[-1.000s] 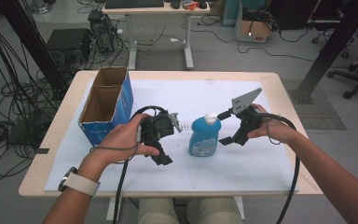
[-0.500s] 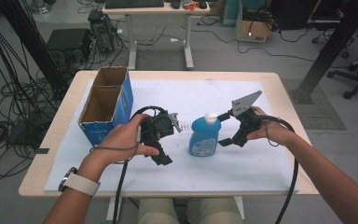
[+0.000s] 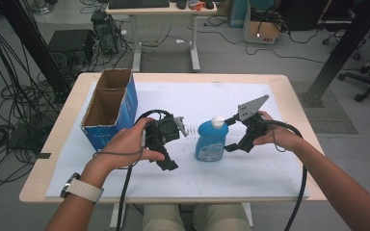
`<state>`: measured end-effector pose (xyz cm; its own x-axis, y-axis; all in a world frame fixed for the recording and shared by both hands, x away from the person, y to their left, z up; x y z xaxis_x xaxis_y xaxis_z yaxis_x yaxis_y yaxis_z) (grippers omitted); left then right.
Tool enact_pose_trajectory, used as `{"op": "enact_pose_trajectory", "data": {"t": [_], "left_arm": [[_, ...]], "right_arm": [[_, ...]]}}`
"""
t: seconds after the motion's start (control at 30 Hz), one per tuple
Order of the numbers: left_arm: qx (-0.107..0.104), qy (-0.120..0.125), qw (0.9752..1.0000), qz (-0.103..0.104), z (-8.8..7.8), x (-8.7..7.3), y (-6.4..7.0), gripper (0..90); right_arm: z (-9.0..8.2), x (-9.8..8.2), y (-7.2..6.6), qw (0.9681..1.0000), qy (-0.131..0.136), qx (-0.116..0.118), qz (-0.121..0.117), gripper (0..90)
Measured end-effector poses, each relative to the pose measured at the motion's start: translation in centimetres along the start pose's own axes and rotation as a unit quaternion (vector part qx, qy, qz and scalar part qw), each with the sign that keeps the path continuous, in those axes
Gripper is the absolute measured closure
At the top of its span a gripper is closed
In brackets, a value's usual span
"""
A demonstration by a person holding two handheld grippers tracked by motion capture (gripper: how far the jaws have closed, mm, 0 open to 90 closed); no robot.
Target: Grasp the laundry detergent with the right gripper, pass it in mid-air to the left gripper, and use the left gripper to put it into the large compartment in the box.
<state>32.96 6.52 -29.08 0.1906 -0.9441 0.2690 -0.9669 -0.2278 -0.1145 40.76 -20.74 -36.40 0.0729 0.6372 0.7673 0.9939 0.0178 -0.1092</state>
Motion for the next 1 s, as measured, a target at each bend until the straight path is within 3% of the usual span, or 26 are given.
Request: {"op": "enact_pose_trajectory", "data": {"t": [0.3,0.47,1.0], "left_arm": [[0.001,0.0,1.0,0.001,-0.03,-0.01,-0.07,12.6],[0.001,0.001,1.0,0.001,-0.07,-0.07,-0.07,12.6],[0.0,0.0,1.0,-0.002,0.07,-0.26,-0.11,12.6]], "right_arm": [[0.01,-0.03,-0.05,1.0,0.005,-0.004,0.003,6.0],[0.02,0.06,0.11,0.9998,0.019,-0.005,-0.009,5.9],[-0.04,0.03,-0.02,0.9999,0.014,-0.004,0.002,6.3]]}}
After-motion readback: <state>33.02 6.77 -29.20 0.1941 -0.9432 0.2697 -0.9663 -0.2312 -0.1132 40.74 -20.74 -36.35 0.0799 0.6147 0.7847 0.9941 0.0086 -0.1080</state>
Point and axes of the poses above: each handheld gripper's, and its own axes: z roughly forward along the jaws, x roughly out of its top, y roughly to its right, the point moved 2 cm from there along z, roughly forward along the jaws, and after that the axes turned 6 degrees about x, right-handed, at the moved point
